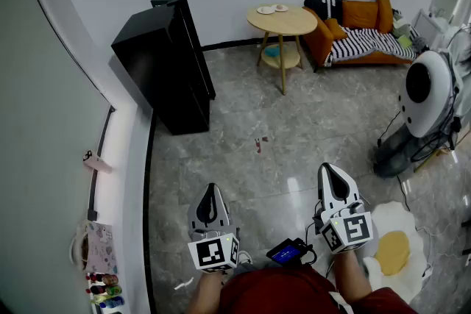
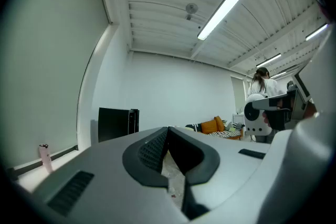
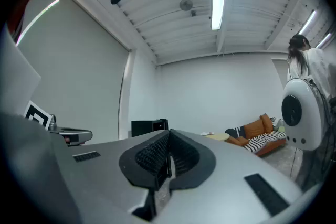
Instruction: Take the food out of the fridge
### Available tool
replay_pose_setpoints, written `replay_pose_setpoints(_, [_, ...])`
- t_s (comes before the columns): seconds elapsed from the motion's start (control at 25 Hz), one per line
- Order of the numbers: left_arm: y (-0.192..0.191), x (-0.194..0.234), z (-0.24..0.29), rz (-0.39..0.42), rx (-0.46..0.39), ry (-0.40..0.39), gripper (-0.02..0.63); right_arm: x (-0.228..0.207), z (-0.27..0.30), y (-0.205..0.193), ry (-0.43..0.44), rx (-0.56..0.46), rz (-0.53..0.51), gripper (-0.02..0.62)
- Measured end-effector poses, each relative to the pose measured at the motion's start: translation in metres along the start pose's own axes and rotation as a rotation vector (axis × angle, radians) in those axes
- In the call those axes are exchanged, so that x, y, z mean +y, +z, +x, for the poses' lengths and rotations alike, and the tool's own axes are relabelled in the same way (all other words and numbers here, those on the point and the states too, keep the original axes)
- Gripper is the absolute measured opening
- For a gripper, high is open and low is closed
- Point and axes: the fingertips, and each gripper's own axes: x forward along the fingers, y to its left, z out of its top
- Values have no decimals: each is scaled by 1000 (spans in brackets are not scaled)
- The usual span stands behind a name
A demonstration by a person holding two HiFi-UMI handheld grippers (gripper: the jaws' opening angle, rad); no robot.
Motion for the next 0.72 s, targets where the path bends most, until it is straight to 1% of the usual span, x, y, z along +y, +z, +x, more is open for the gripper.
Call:
replay_pose_setpoints(0.36, [-2, -18, 0, 6, -1, -5, 12, -12, -7, -2, 0, 0, -8, 21])
replay_pose_setpoints(0.56, [-1, -35, 1, 12, -3, -13, 13, -26, -12, -2, 6, -9, -5, 21])
replay_pose_setpoints(0.72, [-2, -51, 7, 18, -1, -14, 13, -43, -14, -6, 7, -5, 24, 23])
